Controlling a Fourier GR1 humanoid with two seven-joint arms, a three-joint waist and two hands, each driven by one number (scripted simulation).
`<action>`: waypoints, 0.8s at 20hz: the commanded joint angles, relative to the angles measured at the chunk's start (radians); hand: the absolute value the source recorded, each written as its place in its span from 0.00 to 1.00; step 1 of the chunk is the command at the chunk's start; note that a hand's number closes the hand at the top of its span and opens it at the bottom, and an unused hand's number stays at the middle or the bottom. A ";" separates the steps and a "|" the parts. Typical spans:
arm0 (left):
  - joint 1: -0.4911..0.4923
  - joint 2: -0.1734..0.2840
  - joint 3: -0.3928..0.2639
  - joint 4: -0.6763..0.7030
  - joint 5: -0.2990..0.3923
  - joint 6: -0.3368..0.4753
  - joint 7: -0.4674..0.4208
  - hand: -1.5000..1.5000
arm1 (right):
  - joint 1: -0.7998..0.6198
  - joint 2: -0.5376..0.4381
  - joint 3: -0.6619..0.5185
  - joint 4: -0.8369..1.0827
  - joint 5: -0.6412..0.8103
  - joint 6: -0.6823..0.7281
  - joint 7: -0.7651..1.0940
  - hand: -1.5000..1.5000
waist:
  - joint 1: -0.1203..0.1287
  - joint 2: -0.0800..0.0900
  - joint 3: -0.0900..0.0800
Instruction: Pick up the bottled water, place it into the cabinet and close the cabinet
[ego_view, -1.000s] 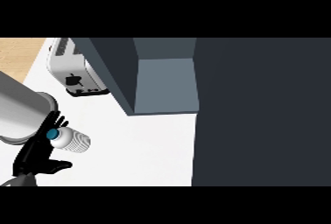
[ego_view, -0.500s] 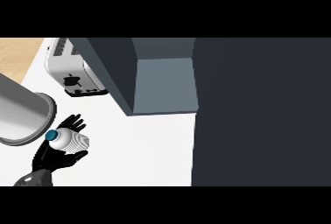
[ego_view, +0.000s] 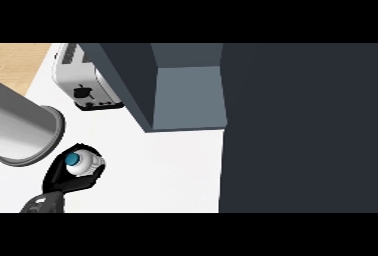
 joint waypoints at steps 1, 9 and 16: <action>0.017 -0.035 -0.059 0.032 -0.093 0.077 -0.192 1.00 | 0.022 -0.041 -0.013 -0.118 0.026 0.002 0.042 0.00 | 0.001 0.005 -0.004; 0.040 -0.219 -0.093 -0.007 -0.128 0.317 -0.259 1.00 | 0.108 -0.070 0.005 -0.148 0.034 -0.038 -0.004 0.00 | 0.017 -0.006 0.000; 0.001 -0.285 -0.136 -0.066 -0.115 0.310 -0.172 1.00 | 0.074 -0.082 -0.008 -0.117 0.024 -0.057 -0.014 0.00 | 0.027 -0.004 0.001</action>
